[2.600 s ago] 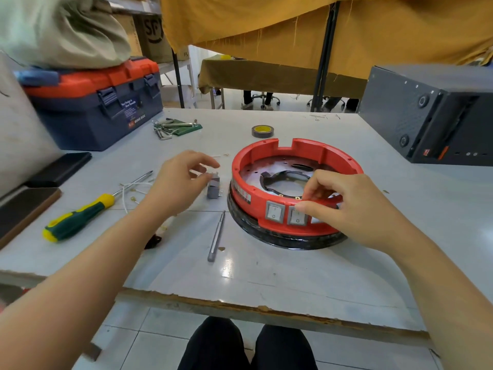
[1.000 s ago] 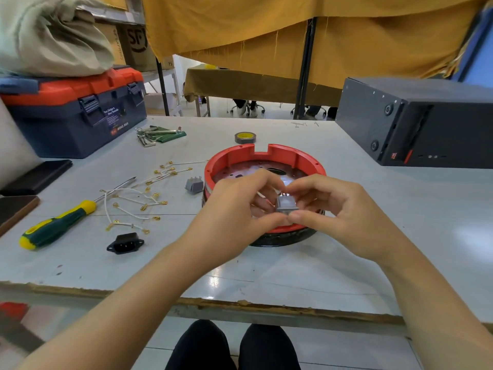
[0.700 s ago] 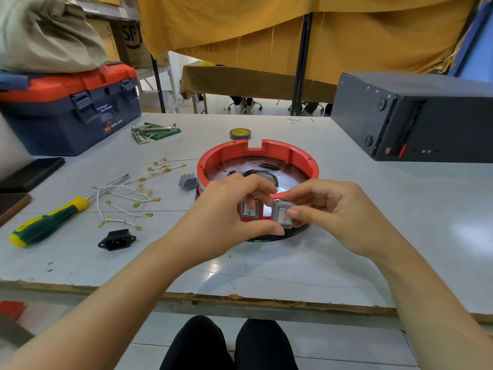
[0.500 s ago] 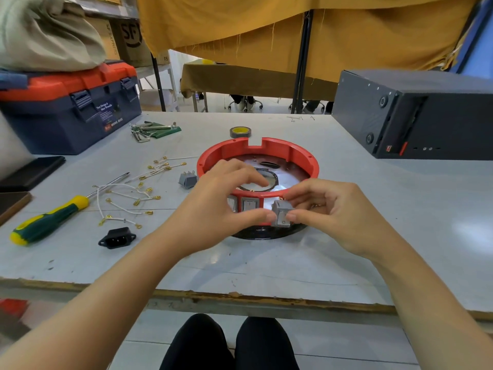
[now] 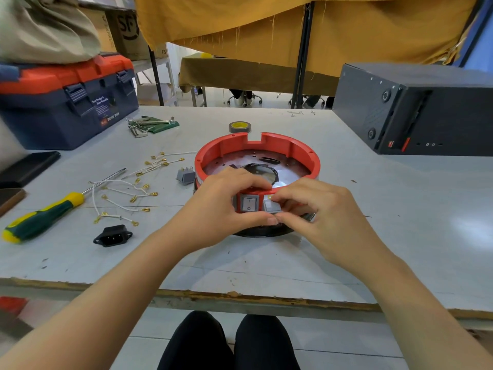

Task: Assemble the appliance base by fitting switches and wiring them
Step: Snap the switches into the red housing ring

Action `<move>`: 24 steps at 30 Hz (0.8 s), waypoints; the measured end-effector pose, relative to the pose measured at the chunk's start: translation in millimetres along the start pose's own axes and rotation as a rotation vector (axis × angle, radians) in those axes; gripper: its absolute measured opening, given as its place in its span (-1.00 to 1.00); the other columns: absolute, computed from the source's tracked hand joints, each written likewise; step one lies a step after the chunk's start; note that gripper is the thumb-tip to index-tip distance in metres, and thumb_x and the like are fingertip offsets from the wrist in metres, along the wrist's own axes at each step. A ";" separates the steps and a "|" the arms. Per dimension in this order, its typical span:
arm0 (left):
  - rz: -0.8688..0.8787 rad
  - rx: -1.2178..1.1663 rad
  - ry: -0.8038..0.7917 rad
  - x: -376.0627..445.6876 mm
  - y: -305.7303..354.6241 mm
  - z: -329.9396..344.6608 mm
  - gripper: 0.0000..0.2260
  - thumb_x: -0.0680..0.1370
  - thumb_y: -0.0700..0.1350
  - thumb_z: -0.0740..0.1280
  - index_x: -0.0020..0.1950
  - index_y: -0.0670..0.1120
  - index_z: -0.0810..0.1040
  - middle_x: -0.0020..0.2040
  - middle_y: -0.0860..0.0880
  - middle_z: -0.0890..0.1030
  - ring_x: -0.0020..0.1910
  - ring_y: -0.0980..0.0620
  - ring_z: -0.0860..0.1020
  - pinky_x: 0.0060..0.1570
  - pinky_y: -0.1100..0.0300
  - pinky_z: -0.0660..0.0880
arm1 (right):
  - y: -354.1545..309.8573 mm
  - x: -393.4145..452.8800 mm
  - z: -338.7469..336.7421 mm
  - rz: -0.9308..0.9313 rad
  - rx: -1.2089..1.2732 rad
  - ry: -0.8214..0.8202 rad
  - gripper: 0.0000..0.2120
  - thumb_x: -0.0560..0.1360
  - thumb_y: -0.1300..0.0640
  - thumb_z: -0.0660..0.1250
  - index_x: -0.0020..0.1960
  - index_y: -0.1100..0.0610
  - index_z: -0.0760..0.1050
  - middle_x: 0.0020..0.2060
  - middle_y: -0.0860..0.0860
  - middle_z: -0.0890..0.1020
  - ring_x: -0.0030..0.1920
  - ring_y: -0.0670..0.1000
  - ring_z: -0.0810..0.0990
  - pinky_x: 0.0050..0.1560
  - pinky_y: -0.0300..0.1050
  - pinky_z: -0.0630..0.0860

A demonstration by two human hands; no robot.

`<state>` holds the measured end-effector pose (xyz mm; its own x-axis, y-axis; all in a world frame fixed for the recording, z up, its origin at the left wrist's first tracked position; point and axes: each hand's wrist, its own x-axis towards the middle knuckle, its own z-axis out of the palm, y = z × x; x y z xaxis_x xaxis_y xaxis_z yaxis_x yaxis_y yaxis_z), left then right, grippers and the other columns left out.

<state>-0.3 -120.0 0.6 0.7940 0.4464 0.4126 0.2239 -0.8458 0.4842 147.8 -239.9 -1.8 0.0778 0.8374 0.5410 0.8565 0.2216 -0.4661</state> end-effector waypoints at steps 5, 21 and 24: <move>0.005 -0.016 0.016 0.1 0.6 0.4 -0.55 0.34 0.22 0.36 0.13 0.02 0.60 0.00 0.13 0.61 0.04 0.14 0.50 0.08 0.16 0.43 | -1.0 1.7 -0.3 -0.014 -0.054 -0.005 -0.81 0.41 0.26 0.46 0.03 0.18 0.63 -0.13 0.01 0.62 -0.18 -0.06 0.57 -0.05 -0.14 0.53; 0.044 0.033 0.033 0.6 -3.5 5.8 -0.60 0.36 0.14 0.45 0.12 -0.01 0.58 0.00 0.10 0.60 0.02 0.09 0.49 0.05 0.22 0.39 | 7.7 3.3 2.6 -0.046 0.020 0.045 -0.92 0.37 0.31 0.48 -0.16 0.27 0.61 -0.16 0.07 0.62 -0.18 -0.02 0.59 -0.11 -0.21 0.51; 0.043 0.031 0.049 0.9 -3.4 6.2 -0.62 0.36 0.13 0.44 0.10 0.00 0.58 -0.02 0.10 0.60 0.00 0.10 0.48 0.02 0.23 0.38 | 11.0 2.9 4.3 -0.048 0.038 0.086 -0.91 0.37 0.33 0.48 -0.18 0.28 0.59 -0.15 0.06 0.61 -0.16 -0.04 0.56 -0.12 -0.22 0.52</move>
<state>3.1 -118.5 -5.5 0.7748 0.4223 0.4704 0.2078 -0.8729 0.4415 155.2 -232.9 -8.4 0.0826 0.7797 0.6207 0.8404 0.2802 -0.4639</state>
